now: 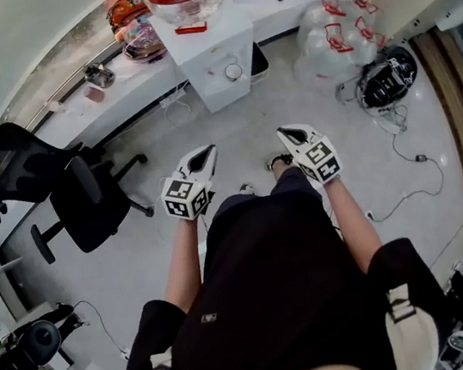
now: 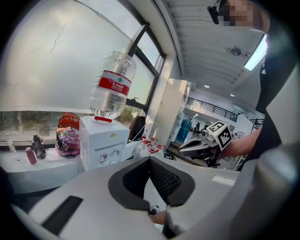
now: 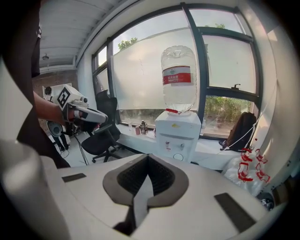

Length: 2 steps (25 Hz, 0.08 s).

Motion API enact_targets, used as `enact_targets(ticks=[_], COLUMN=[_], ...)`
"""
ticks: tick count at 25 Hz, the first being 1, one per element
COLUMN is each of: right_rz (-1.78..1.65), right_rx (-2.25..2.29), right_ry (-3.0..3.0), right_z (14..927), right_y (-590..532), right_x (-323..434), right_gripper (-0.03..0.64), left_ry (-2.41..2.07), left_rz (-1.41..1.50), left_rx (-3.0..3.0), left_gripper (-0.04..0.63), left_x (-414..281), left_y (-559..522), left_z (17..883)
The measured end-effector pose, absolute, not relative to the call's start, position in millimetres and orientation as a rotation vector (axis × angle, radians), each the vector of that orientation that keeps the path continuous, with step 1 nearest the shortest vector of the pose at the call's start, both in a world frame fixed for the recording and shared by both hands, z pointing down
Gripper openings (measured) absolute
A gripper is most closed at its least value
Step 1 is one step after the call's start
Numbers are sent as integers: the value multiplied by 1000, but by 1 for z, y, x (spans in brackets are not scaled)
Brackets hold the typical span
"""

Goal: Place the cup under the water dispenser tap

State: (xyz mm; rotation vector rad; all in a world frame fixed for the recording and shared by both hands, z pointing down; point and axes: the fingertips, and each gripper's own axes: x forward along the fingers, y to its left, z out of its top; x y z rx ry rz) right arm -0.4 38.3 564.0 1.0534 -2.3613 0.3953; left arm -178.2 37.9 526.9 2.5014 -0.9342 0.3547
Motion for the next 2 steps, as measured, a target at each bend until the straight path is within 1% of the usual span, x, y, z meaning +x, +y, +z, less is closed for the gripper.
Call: enact_targets(ticks=[2], right_rz=[374], right_rx=[1063], right_ry=[-2362], right_z=[556], right_y=[34], right_x=[-1], right_gripper=[-6], left_ry=[-939], left_rz=[345], left_rx=[2498], left_gripper=[0], left_x=[-179], left_y=[38], left_z=[526])
